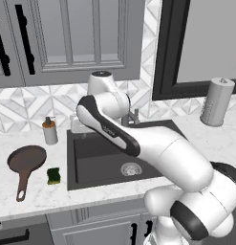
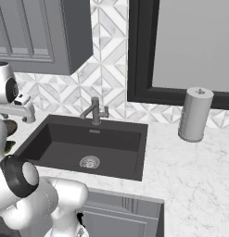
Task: Pick the pan and sponge and place them into the sink. Then turn on the water.
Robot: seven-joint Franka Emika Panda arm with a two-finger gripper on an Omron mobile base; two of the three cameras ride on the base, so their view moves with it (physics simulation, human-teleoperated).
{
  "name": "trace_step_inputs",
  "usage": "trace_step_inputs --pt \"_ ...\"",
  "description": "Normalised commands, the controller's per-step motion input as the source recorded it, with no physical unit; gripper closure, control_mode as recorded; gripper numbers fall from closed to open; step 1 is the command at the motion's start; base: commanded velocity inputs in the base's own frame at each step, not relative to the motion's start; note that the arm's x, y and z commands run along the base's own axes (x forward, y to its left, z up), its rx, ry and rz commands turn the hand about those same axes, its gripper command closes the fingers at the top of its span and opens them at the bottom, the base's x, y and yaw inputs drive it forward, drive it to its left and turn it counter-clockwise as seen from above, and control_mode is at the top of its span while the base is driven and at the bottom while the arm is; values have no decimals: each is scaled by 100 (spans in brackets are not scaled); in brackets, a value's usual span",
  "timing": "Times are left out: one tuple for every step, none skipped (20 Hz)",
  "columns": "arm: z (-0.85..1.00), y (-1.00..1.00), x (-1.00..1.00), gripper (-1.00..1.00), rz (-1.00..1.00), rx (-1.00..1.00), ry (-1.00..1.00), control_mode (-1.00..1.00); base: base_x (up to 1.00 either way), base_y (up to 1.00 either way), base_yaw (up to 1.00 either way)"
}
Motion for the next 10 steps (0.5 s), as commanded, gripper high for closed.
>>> trace_step_inputs --pt "-34 42 0 -100 9 0 1 -100 0 0 0" --pt "-47 82 0 -100 2 0 1 -100 0 0 0" --pt "-40 91 0 -100 0 0 4 -100 0 0 0" --pt "-49 96 0 -100 2 0 4 -100 0 0 0" --pt "-37 76 -5 -100 6 0 8 -100 0 0 0" --pt "-31 71 -11 -100 7 0 7 -100 0 0 0" --pt "-33 100 0 -100 1 0 8 -100 0 0 0" --pt "-36 99 -1 -100 0 0 9 -100 0 0 0" --pt "-44 86 -3 -100 1 0 8 -100 0 0 0" --pt "-57 92 -3 -100 0 0 5 -100 0 0 0"
